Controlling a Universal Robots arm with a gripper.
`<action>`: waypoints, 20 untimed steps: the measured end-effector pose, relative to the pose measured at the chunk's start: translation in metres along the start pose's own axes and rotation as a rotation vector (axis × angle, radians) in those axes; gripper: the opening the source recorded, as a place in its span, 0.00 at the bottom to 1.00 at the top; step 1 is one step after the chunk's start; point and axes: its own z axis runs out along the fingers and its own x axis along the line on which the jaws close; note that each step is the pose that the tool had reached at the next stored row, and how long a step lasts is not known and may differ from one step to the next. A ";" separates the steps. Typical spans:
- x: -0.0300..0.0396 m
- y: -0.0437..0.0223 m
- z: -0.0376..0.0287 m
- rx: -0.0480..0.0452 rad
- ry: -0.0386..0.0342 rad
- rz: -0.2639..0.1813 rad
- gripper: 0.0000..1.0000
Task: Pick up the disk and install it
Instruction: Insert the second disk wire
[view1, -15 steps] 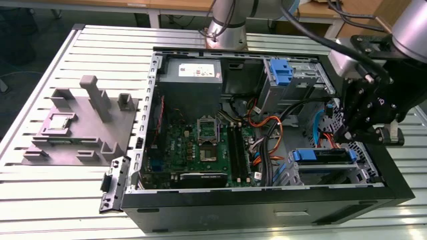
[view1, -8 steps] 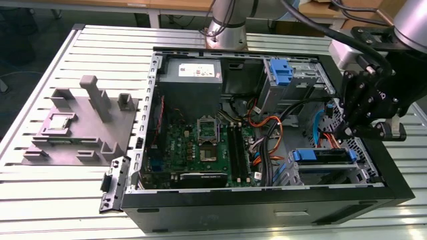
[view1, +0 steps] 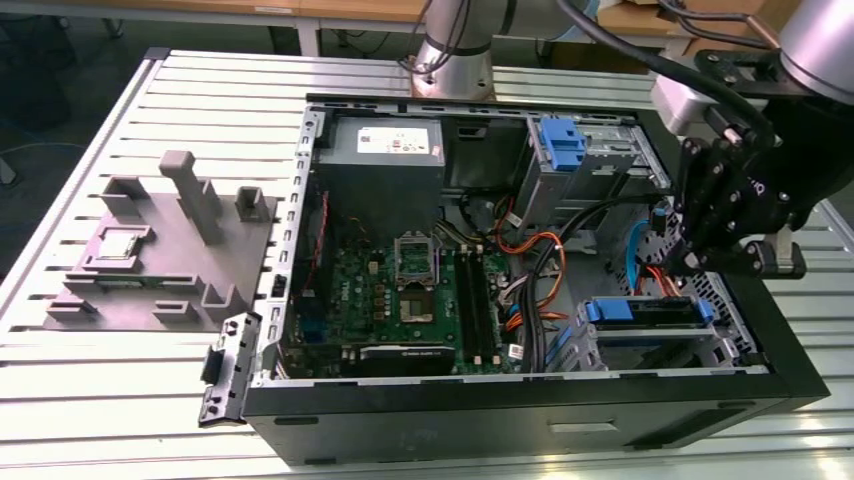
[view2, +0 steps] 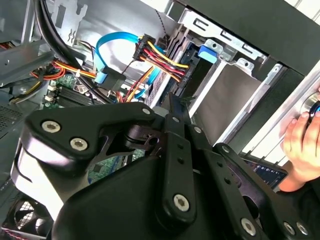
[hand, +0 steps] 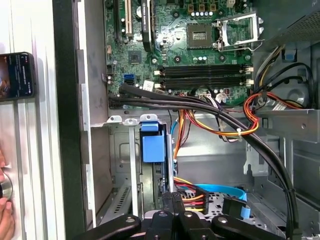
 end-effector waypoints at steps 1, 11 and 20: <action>-0.0006 0.0000 -0.0013 0.0000 -0.0001 0.000 0.10; -0.0144 0.0006 -0.0131 0.0000 -0.0002 0.000 0.10; -0.0392 0.0019 -0.0168 0.0000 -0.0002 0.000 0.10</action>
